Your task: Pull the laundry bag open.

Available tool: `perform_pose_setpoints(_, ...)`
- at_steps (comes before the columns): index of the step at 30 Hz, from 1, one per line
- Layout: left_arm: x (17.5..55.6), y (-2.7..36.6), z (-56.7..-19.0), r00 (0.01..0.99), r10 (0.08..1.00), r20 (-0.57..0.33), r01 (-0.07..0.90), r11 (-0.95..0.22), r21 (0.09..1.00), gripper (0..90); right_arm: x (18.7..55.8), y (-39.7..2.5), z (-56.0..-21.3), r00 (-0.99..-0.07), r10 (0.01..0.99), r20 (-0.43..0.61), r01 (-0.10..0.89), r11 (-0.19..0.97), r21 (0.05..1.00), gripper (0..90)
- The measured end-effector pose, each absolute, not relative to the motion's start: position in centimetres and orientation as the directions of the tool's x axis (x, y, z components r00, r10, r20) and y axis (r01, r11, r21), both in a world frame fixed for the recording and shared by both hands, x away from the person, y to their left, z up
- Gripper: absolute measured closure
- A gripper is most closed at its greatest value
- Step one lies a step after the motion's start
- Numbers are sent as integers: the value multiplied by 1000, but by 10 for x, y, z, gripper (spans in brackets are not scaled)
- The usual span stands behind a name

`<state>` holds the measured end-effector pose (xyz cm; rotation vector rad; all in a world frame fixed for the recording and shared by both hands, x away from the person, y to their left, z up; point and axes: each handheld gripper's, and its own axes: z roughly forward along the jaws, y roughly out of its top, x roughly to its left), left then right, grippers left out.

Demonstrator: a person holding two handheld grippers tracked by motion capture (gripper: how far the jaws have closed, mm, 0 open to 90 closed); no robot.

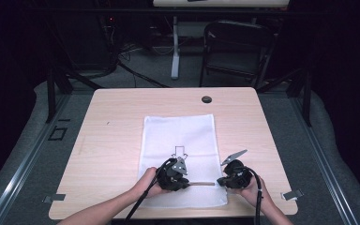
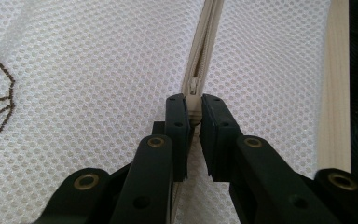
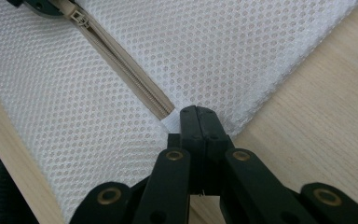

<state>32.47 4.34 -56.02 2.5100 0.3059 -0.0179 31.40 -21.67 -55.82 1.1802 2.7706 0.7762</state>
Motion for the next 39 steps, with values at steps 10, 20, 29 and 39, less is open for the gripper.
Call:
perform_pose_setpoints(10,324,57,-559,970,230,-79,233,-793,563,822,315,-217,-558,-714,680,166,668,591,453,900)
perform_pose_setpoints(20,324,76,-558,964,253,-81,255,-793,553,822,314,-217,-558,-709,684,169,672,584,456,900)
perform_pose_setpoints(29,321,78,-556,967,245,-74,244,-794,557,822,315,-217,-558,-713,681,165,669,591,451,900)
perform_pose_setpoints(39,321,94,-557,959,272,-80,271,-797,539,822,315,-216,-558,-711,683,169,671,586,453,900)
